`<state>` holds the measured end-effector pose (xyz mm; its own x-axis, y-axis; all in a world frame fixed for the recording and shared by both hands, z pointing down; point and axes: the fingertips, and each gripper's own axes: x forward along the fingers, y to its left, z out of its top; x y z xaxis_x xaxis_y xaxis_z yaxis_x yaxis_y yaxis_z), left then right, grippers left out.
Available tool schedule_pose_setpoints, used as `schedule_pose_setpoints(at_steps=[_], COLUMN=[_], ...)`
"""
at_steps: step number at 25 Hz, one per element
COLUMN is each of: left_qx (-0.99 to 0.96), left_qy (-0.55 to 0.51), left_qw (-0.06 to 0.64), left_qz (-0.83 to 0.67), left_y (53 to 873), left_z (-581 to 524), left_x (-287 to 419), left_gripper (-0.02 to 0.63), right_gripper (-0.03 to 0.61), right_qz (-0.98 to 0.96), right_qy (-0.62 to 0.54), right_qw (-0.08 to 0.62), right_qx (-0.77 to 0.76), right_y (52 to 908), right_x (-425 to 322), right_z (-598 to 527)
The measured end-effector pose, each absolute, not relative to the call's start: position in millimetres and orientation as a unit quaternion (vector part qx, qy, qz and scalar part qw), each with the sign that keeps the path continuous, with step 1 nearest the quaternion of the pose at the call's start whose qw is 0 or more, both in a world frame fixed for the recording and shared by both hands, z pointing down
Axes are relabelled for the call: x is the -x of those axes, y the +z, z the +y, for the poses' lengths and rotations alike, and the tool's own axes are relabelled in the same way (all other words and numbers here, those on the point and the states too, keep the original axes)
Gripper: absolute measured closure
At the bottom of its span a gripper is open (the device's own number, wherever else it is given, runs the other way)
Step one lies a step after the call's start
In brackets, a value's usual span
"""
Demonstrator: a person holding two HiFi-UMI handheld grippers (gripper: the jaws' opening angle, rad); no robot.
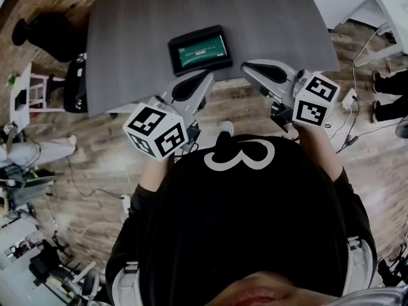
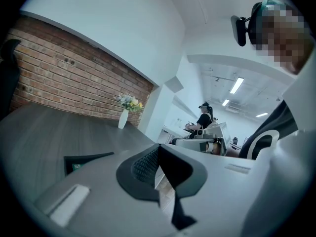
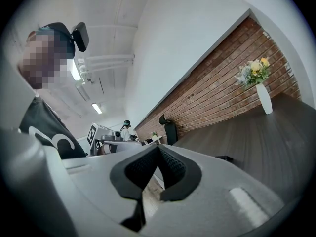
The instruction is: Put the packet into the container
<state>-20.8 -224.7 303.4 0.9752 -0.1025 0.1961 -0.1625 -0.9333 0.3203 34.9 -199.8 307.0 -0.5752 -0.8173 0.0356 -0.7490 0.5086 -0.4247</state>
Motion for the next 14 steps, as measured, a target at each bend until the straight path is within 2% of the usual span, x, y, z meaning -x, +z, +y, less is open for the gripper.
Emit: schedule_pose_setpoints(at_steps=[14], left_qx=[-0.979], left_qy=[0.101], left_qw=[0.163], left_qz=[-0.064], left_y=[307.8], left_z=[-222.7], left_x=[17.0], left_gripper=[0.603], right_gripper=[0.577], right_qz=[0.865], right_qy=[-0.202], right_qw=[0.073], right_qx=[0.453], right_y=[308.9], right_x=[-34.9], right_z=[-200.0])
